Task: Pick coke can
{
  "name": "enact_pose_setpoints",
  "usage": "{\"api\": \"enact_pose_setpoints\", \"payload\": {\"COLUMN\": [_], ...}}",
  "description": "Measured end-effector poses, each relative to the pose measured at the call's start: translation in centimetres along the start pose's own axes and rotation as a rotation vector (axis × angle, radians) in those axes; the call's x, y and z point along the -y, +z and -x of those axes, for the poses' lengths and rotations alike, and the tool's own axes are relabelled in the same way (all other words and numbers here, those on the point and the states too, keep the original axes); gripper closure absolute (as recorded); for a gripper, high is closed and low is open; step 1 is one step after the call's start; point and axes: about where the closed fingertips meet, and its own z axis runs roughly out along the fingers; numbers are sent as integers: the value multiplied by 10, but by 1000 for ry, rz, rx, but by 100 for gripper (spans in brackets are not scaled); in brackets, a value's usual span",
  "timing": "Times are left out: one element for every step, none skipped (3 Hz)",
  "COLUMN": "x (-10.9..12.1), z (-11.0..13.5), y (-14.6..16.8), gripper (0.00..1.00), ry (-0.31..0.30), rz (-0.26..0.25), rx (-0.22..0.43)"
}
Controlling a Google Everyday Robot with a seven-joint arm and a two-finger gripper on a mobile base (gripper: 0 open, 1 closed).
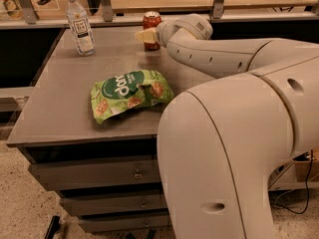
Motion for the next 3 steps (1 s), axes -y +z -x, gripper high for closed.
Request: {"api": "enact_pose_setpoints", "payload": {"x": [-18,-30,-29], "z": [-7,-13,-12], "y": [5,7,10], "gripper": [0,15,38], "ry": [5,4,-6], "rz": [39,68,69], "rx": [0,2,7]}}
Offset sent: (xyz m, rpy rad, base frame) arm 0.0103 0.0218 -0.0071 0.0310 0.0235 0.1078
